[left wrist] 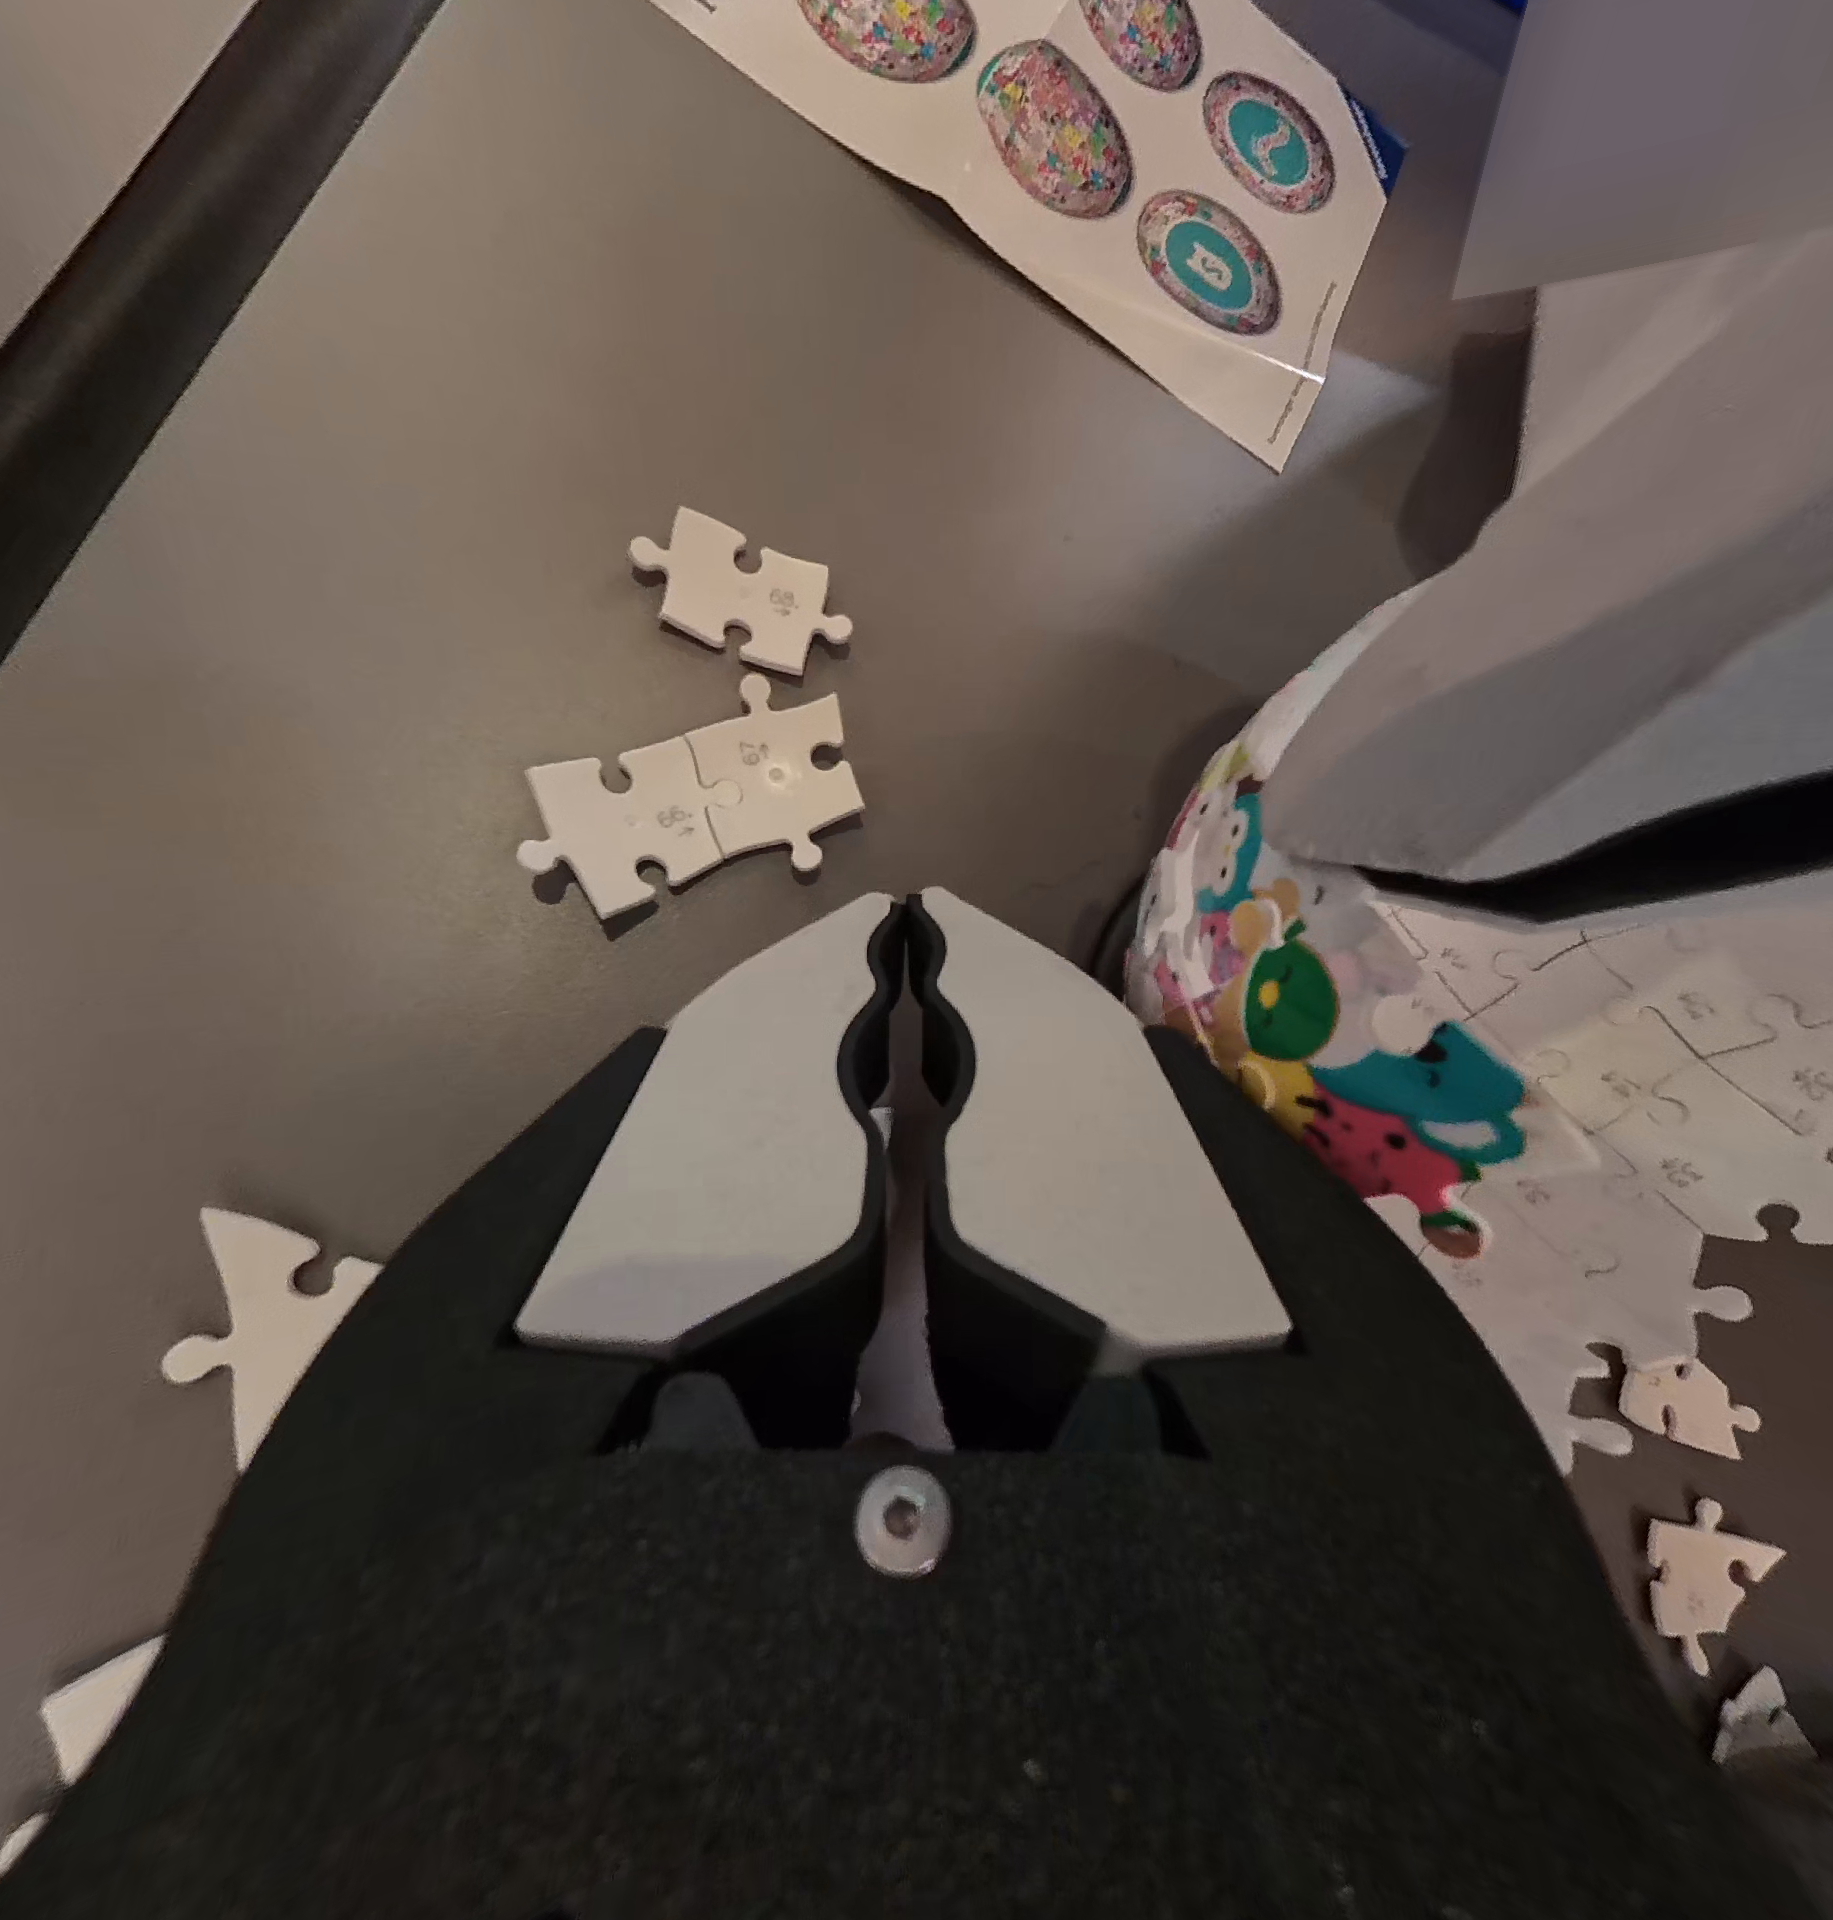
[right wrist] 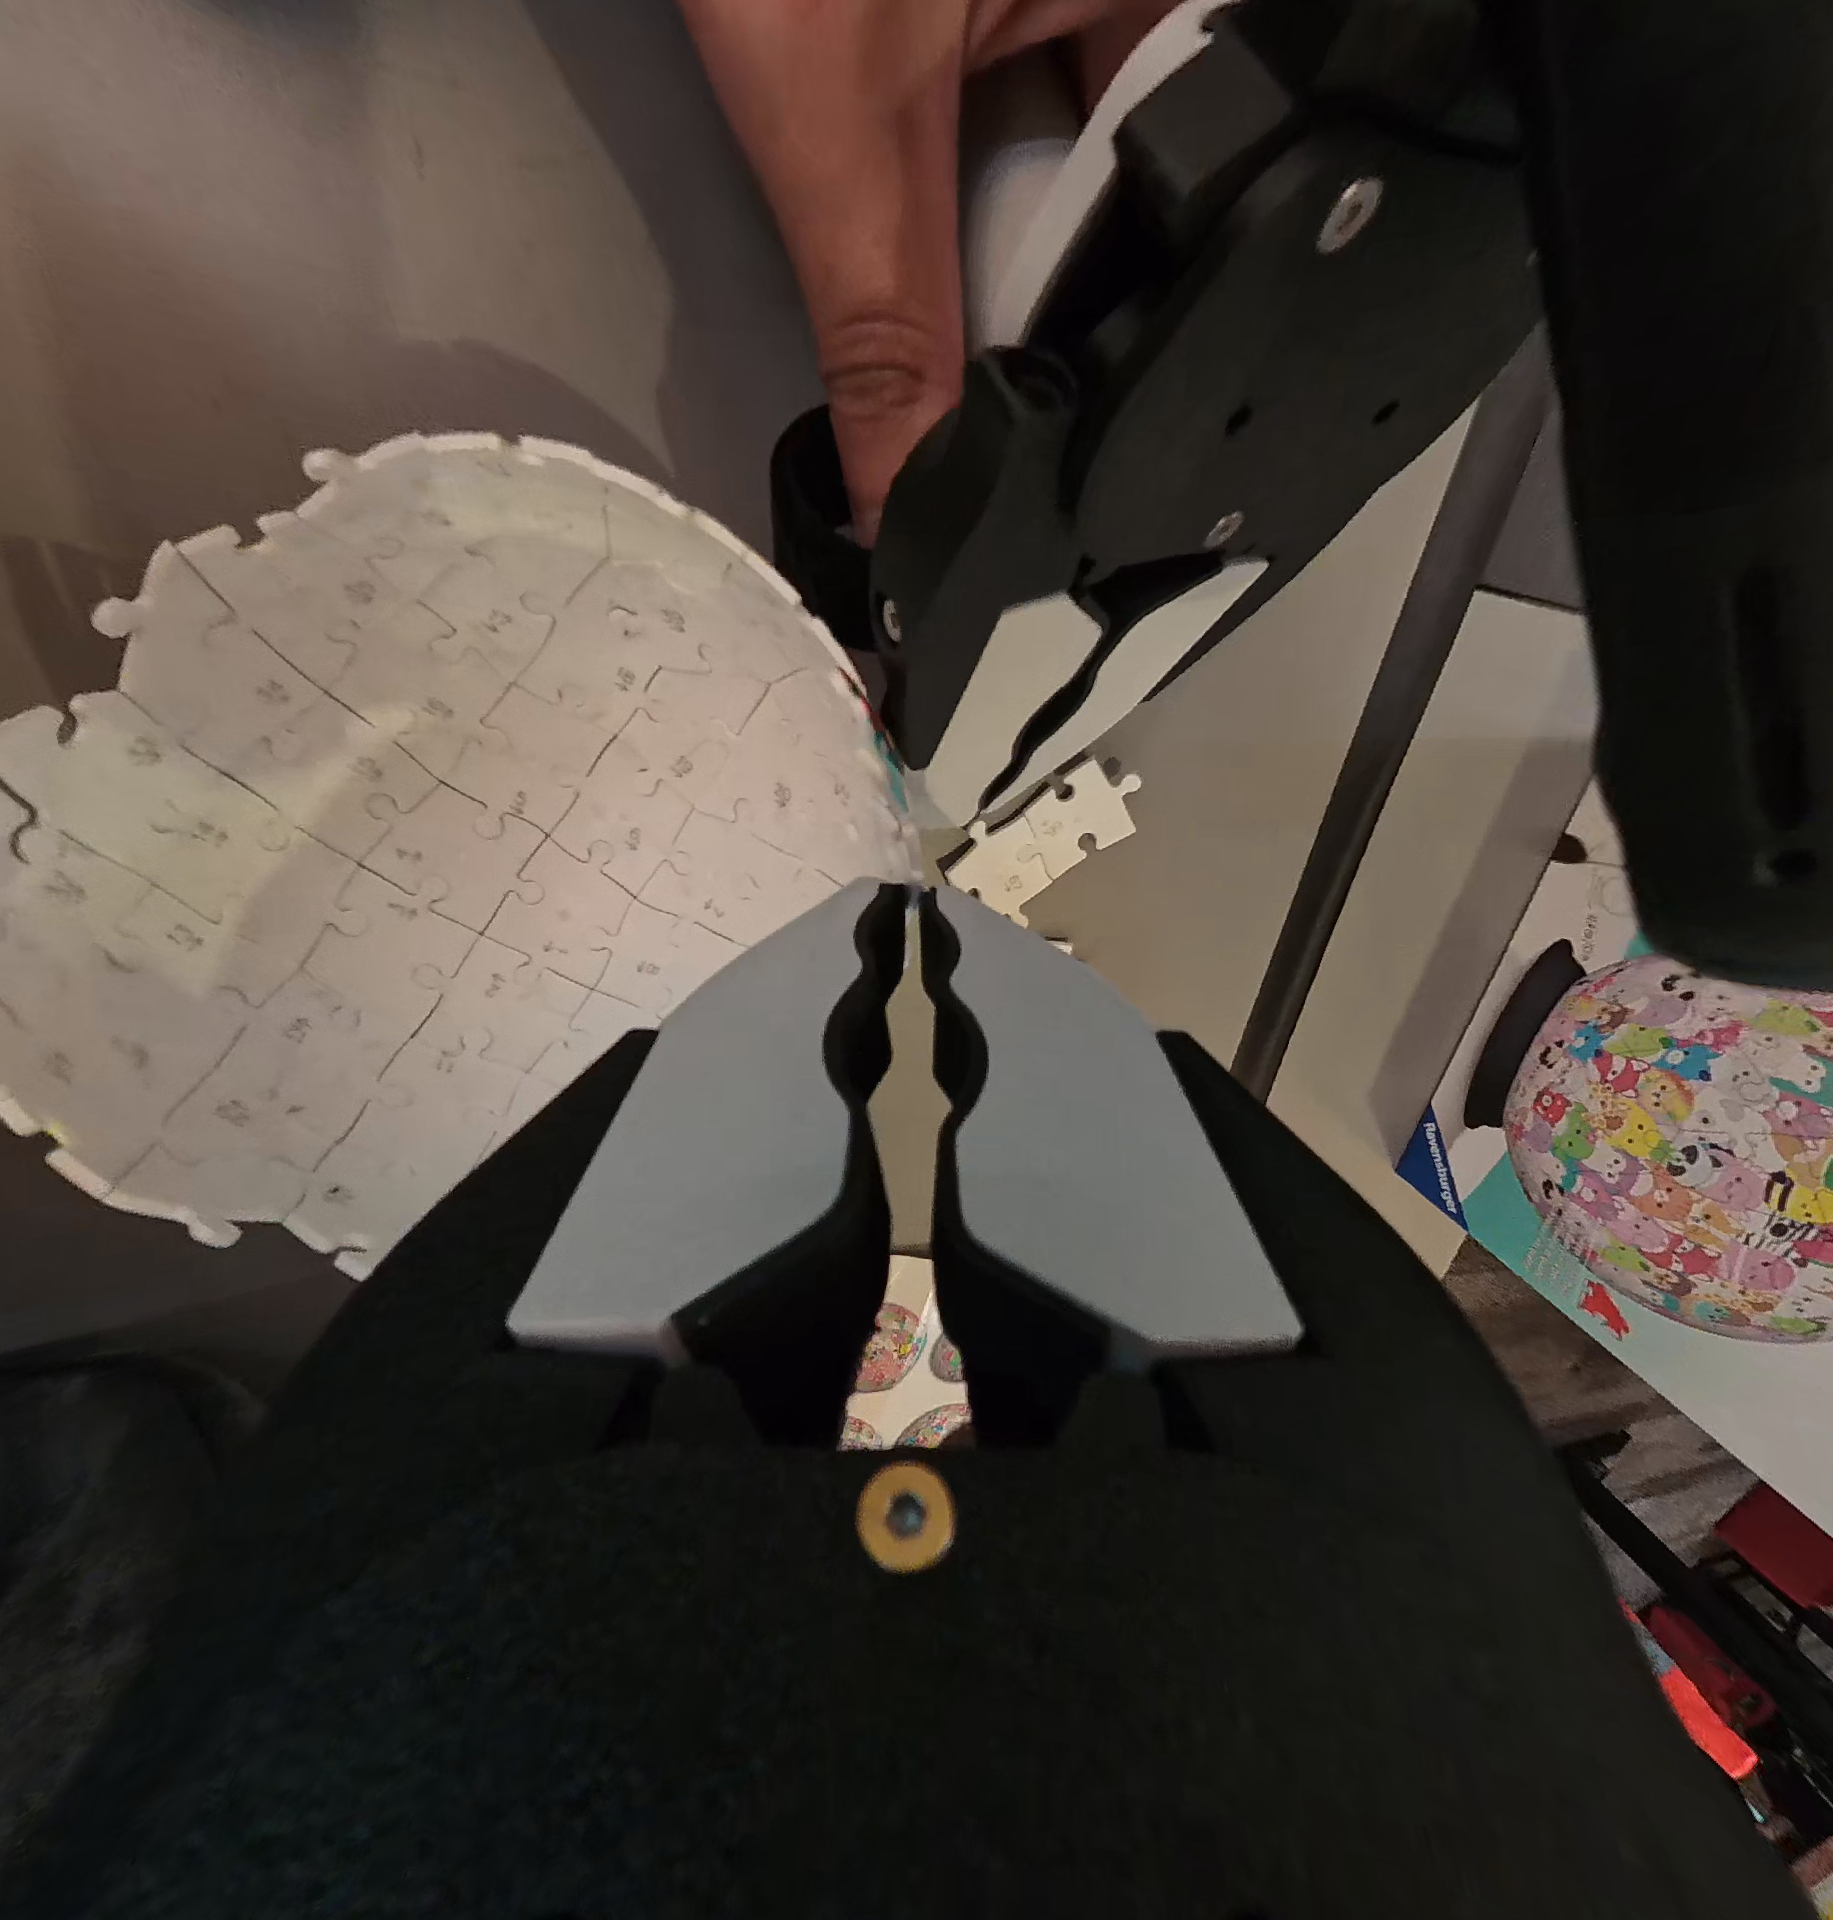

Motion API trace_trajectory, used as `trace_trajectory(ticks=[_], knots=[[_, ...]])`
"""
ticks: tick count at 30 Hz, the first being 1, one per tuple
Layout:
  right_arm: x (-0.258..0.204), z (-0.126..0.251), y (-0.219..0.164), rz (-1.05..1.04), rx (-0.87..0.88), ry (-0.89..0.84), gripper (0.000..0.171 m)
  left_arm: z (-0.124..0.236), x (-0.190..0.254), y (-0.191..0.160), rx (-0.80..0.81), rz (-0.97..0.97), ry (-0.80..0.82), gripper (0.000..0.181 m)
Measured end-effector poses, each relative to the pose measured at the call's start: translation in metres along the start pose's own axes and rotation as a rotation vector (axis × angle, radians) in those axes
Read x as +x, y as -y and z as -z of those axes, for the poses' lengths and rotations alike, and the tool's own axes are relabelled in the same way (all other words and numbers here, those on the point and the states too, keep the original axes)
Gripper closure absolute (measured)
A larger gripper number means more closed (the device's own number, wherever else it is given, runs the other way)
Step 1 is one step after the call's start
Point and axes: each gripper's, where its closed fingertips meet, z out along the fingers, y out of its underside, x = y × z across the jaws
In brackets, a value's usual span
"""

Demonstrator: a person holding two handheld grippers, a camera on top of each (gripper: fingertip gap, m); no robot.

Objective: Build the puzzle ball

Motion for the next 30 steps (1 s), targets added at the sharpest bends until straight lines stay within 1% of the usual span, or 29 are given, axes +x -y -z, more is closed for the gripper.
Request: trace_trajectory(ticks=[5, 6, 8, 10, 13, 16, 18, 22, 27, 30], knots=[[0.0, 0.0, -0.001, -0.003, -0.016, -0.015, 0.168, 0.018, -0.001, 0.004, 0.032, 0.027, -0.005, 0.181], [0.001, 0.0, -0.001, -0.003, -0.018, -0.016, 0.168, 0.024, 0.0, 0.007, 0.042, 0.038, -0.015, 0.178], [0.001, 0.001, -0.003, -0.01, -0.02, -0.018, 0.168, 0.038, 0.006, 0.014, 0.077, 0.045, -0.039, 0.166], [0.003, 0.001, -0.004, -0.017, -0.022, -0.021, 0.168, 0.052, 0.009, 0.02, 0.099, 0.034, -0.032, 0.159], [0.004, 0.001, -0.005, -0.021, -0.02, -0.021, 0.168, 0.071, 0.011, 0.025, 0.115, 0.01, -0.001, 0.154], [0.005, 0.001, -0.005, -0.029, -0.014, -0.021, 0.168, 0.077, 0.022, 0.022, 0.092, -0.005, -0.036, 0.148], [0.005, 0.0, -0.005, -0.034, -0.015, -0.024, 0.168, 0.074, 0.026, 0.018, 0.059, -0.024, -0.036, 0.148], [0.006, 0.0, -0.004, -0.026, -0.023, -0.042, 0.168, 0.06, 0.015, 0.016, 0.043, -0.009, -0.004, 0.156], [0.008, -0.001, -0.003, -0.023, -0.032, -0.068, 0.168, 0.054, -0.006, 0.022, 0.121, 0.075, 0.038, 0.167], [0.008, -0.001, -0.003, -0.021, -0.04, -0.079, 0.168, 0.048, -0.012, 0.023, 0.156, 0.129, 0.02, 0.174]])
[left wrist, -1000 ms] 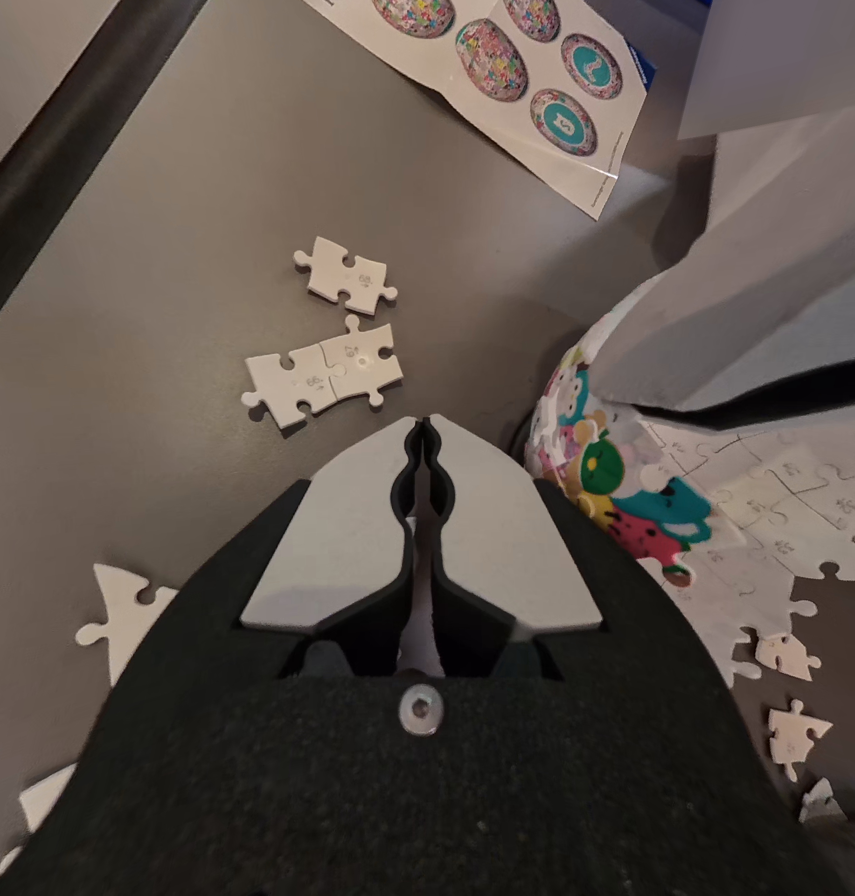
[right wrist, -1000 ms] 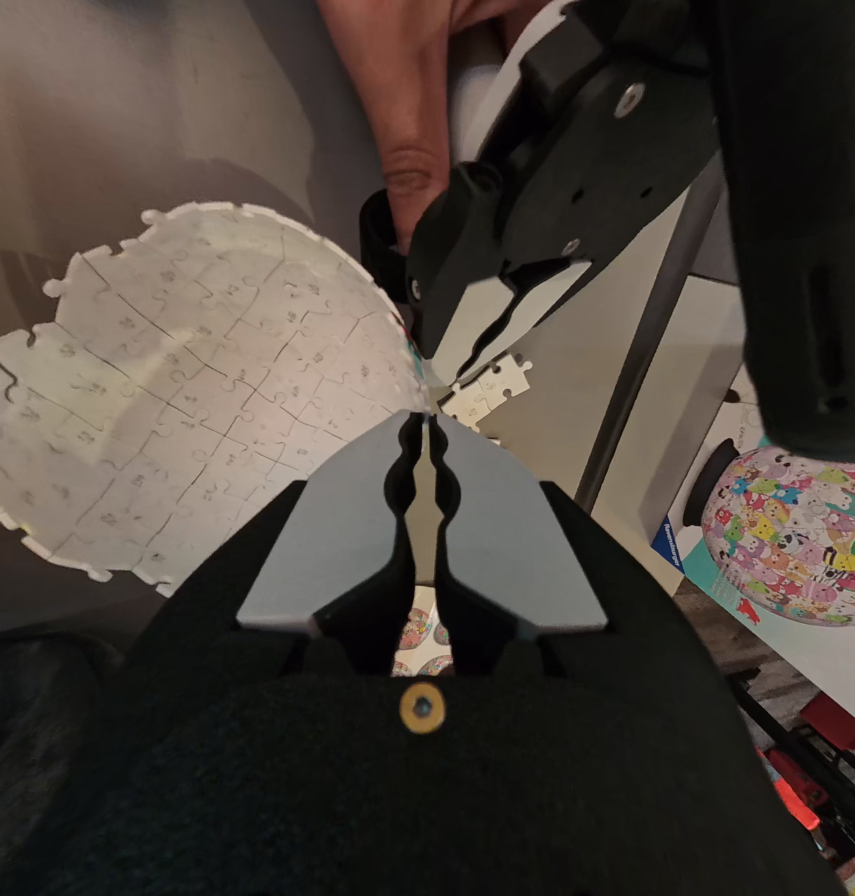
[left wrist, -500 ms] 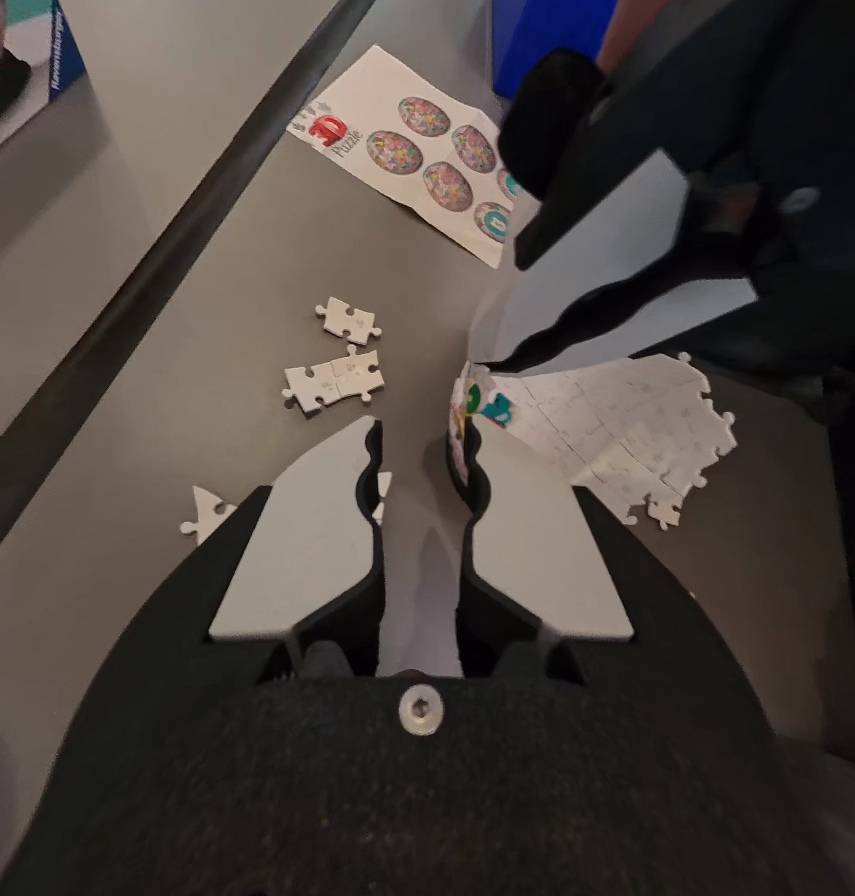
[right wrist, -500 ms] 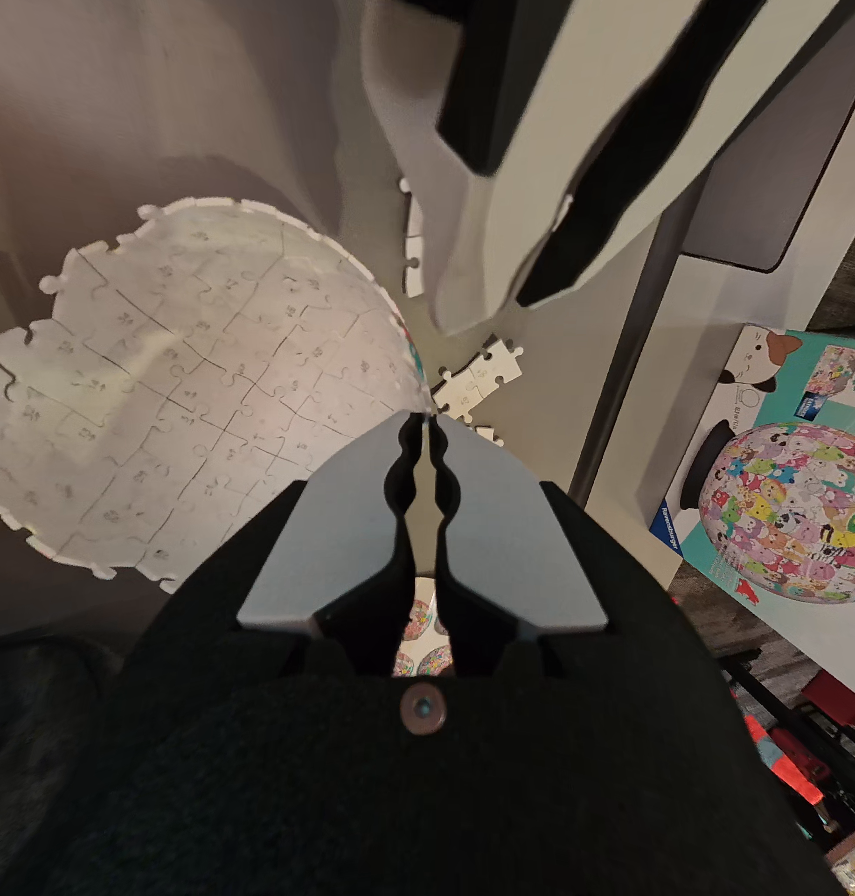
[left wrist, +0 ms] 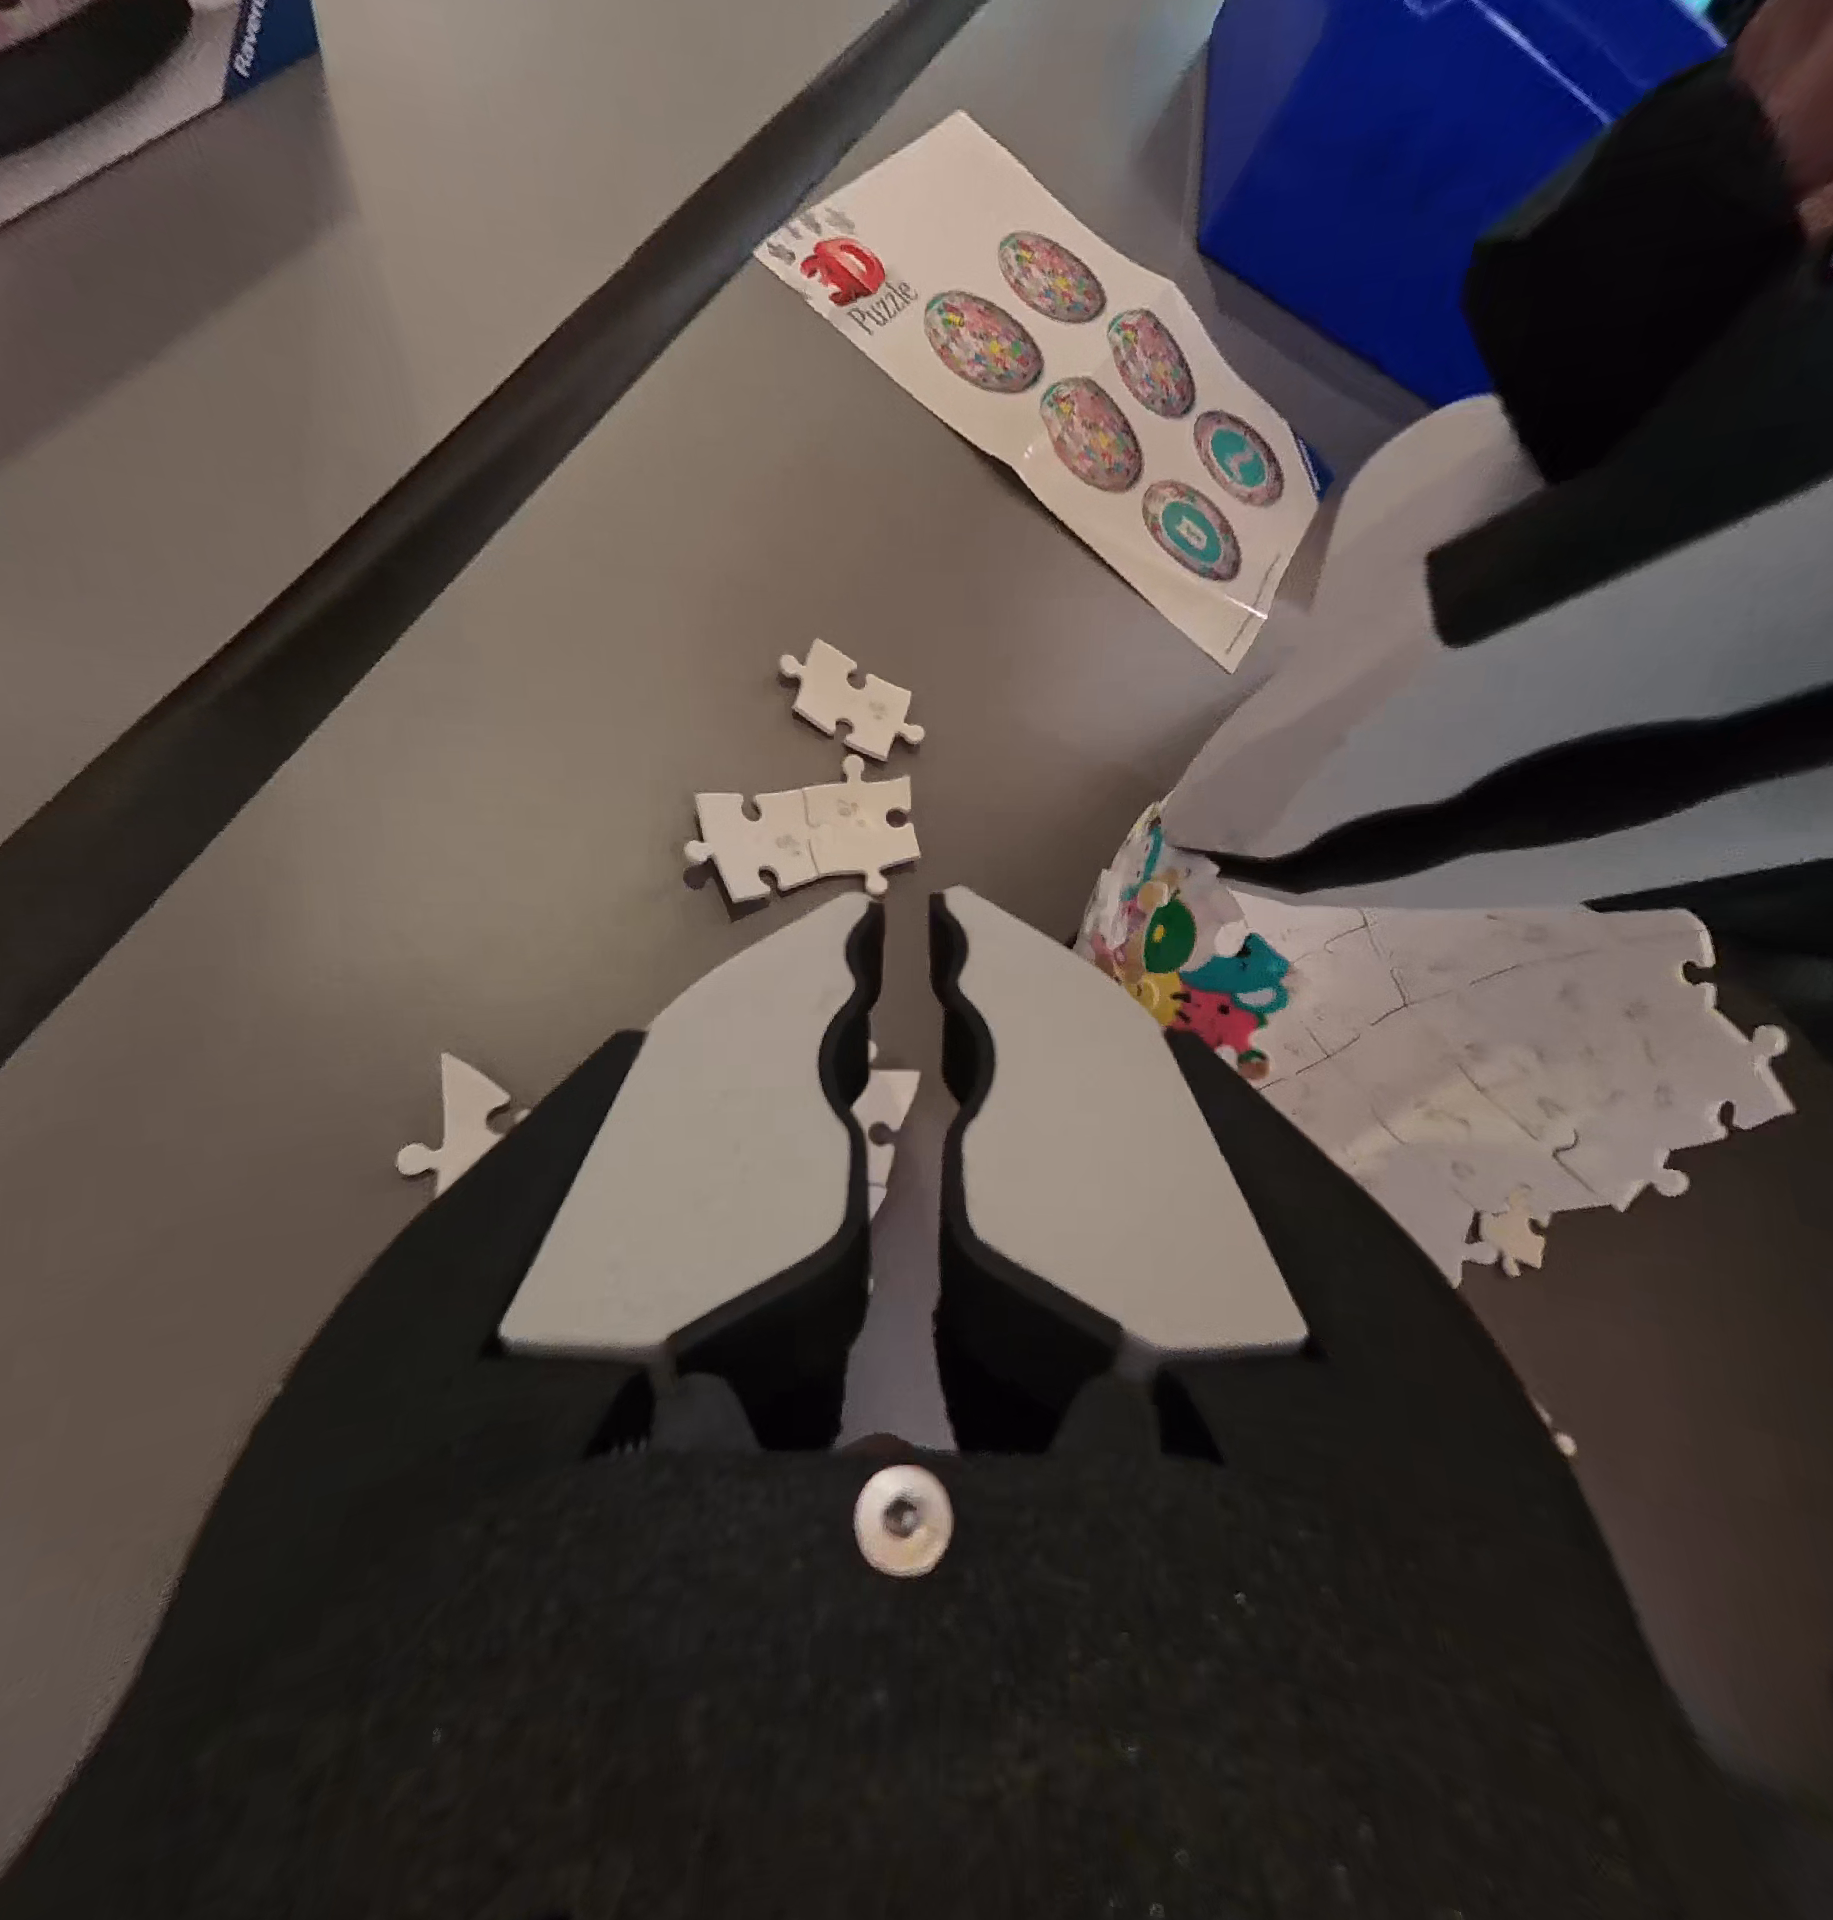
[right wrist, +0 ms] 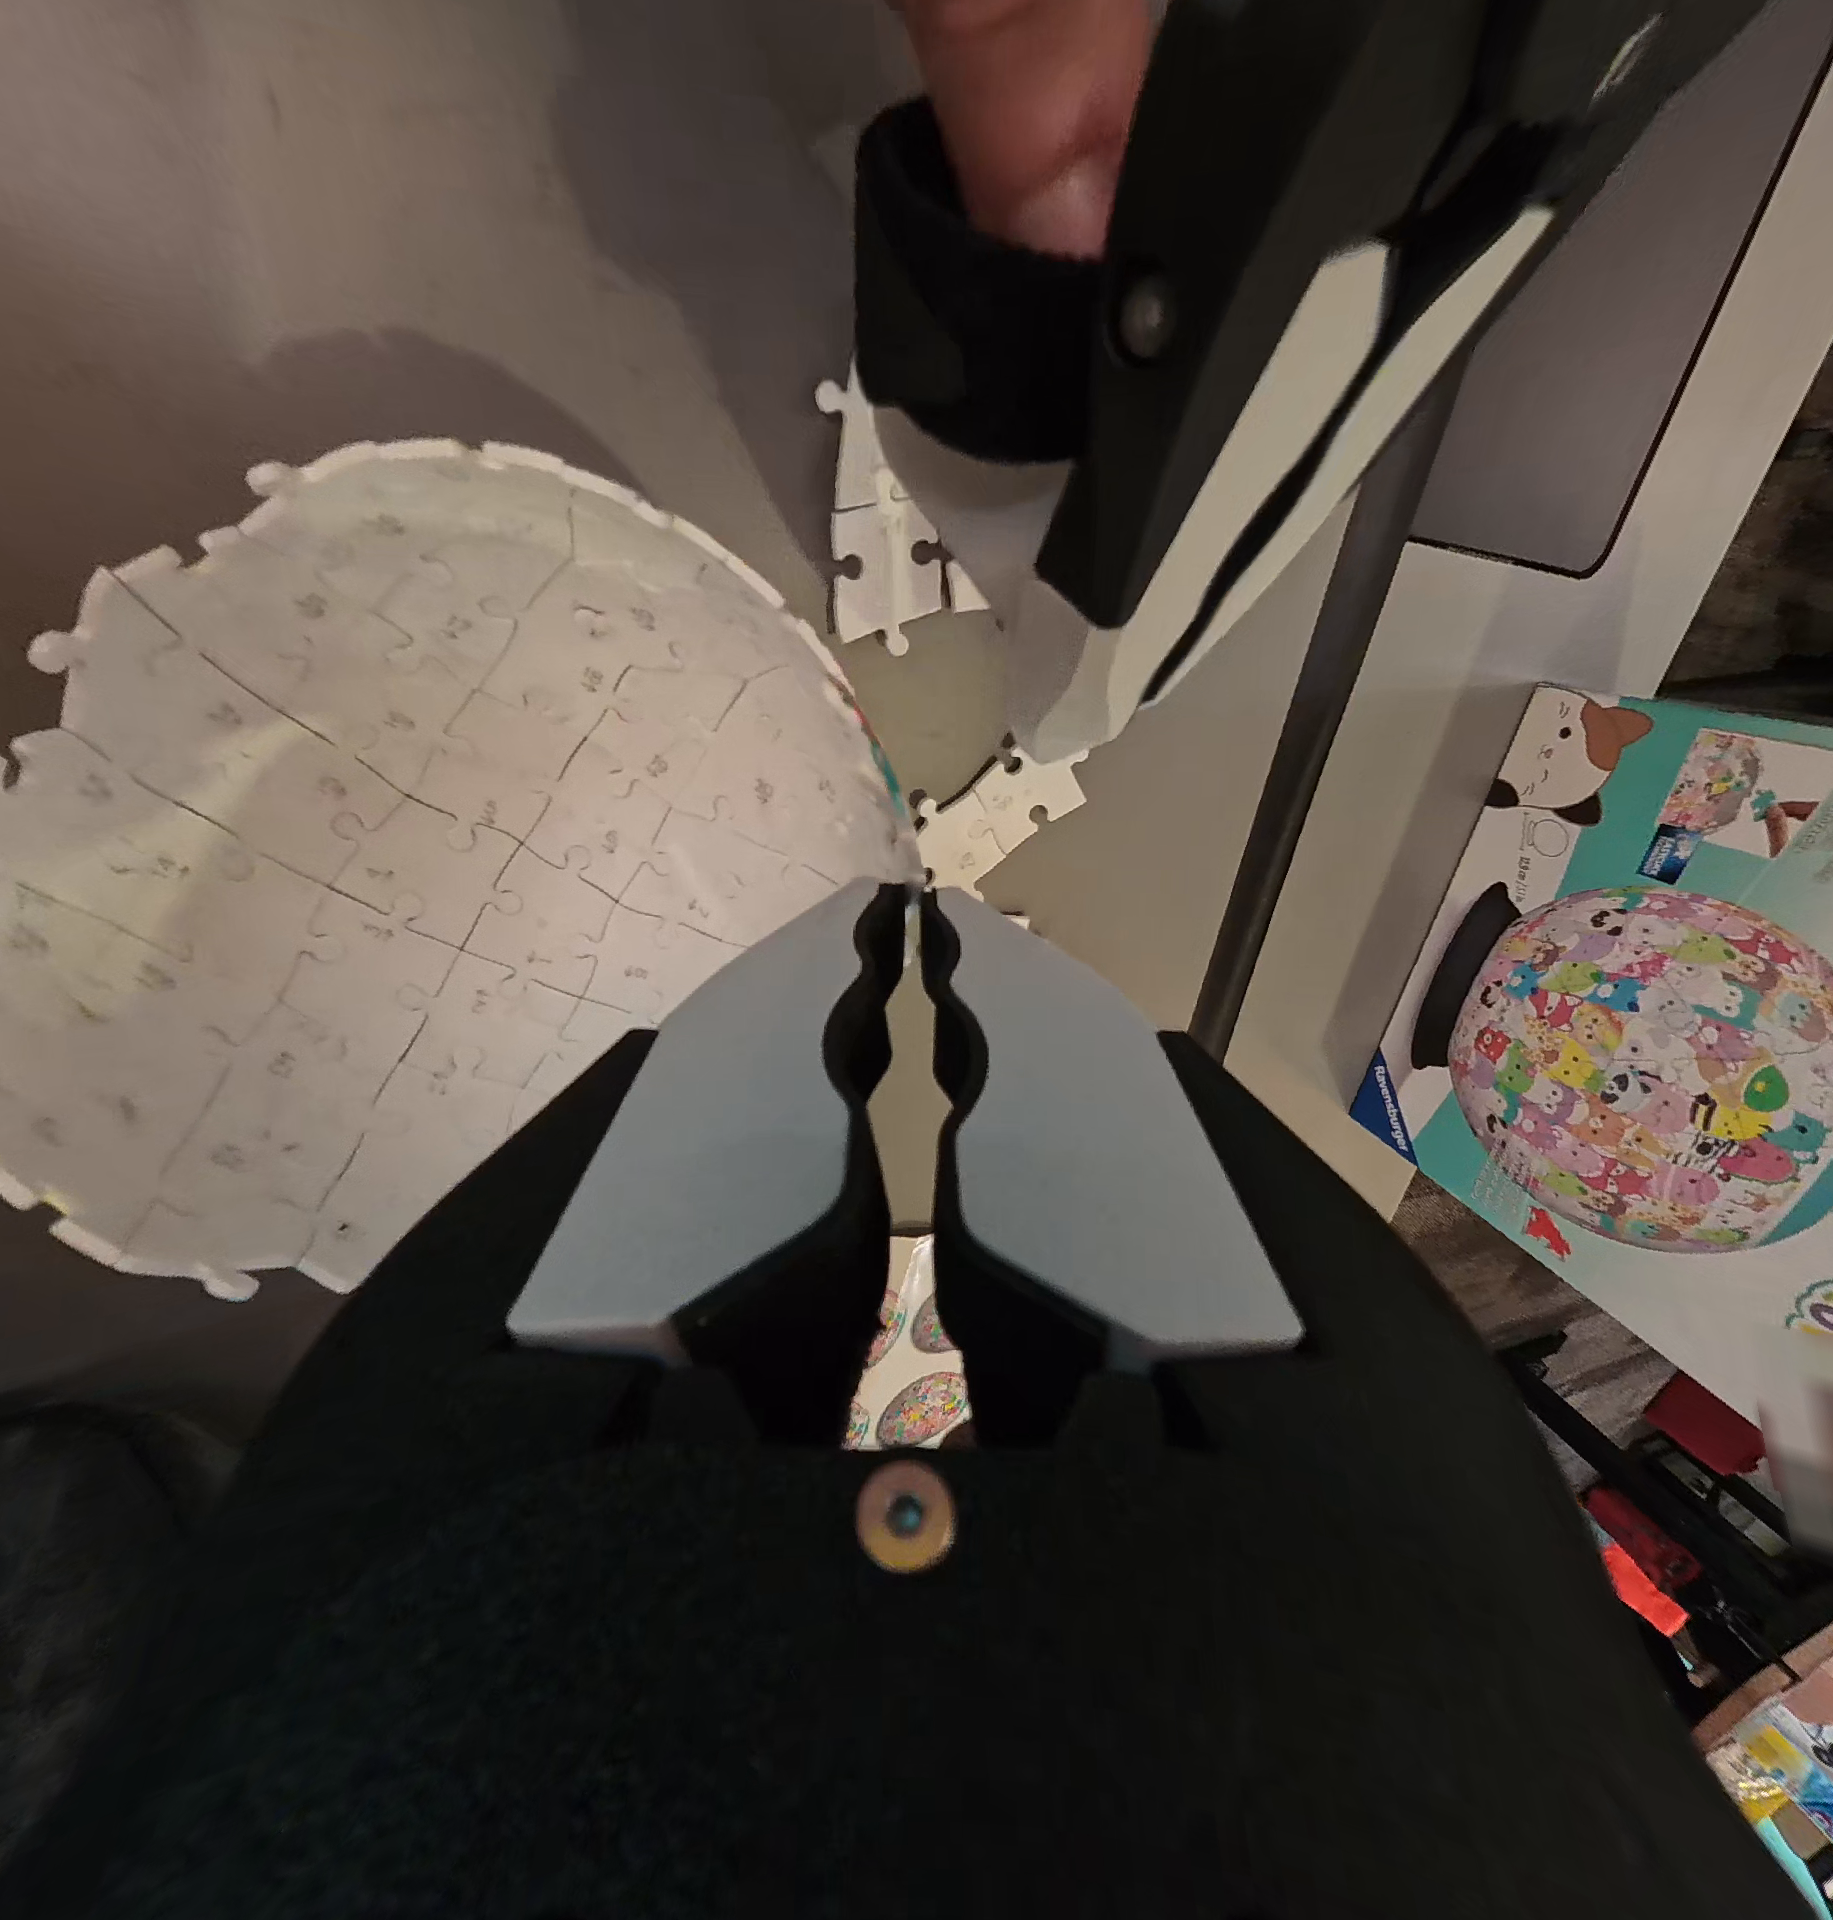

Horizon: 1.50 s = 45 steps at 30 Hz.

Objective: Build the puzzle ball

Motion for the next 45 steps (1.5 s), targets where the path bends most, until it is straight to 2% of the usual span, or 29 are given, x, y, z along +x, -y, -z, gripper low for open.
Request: trace_trajectory(ticks=[4, 15, 38, 45], knots=[[0.001, 0.0, -0.001, -0.002, -0.004, -0.005, 0.168, -0.014, -0.002, -0.011, -0.055, -0.014, 0.015, 0.181], [0.002, -0.001, -0.004, -0.005, -0.025, -0.018, 0.167, -0.045, 0.003, -0.024, -0.142, -0.105, 0.026, 0.181], [0.002, -0.001, -0.005, -0.01, -0.026, -0.022, 0.167, -0.051, 0.003, -0.03, -0.146, -0.072, -0.017, 0.181], [0.0, 0.001, -0.007, -0.016, -0.032, -0.008, 0.168, -0.03, 0.0, -0.018, -0.092, -0.036, -0.019, 0.181]])
